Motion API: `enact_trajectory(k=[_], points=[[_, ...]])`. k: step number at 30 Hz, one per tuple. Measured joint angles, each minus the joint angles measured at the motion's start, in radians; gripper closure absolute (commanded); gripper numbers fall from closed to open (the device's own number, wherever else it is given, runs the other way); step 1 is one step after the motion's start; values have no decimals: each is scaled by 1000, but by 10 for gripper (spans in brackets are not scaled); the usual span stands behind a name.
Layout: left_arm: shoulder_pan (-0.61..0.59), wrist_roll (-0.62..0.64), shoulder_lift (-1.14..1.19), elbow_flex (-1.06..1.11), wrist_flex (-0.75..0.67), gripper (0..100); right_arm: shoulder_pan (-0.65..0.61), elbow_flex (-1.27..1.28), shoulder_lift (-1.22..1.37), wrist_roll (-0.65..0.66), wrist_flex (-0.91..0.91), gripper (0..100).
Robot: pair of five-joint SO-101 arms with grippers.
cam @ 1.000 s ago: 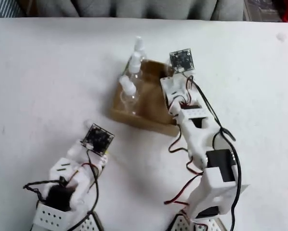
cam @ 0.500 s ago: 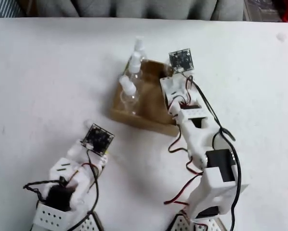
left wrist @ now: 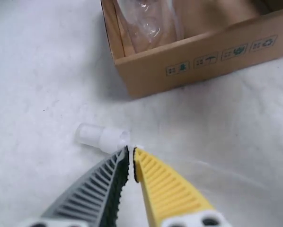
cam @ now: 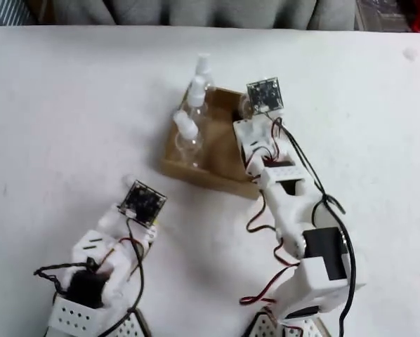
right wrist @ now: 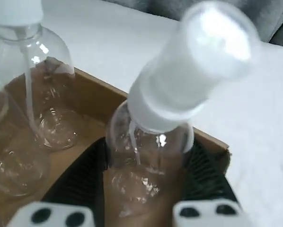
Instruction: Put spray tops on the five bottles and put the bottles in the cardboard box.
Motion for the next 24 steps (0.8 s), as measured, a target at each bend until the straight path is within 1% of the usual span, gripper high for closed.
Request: enact_trajectory(k=[14, 20, 24], points=[[0, 0, 0, 0, 0, 980, 5, -6, 15, 0, -5, 981], [0, 0, 0, 0, 0, 980, 15, 8, 31, 0, -92, 981], [0, 0, 0, 0, 0, 980, 15, 8, 34, 0, -109, 981]])
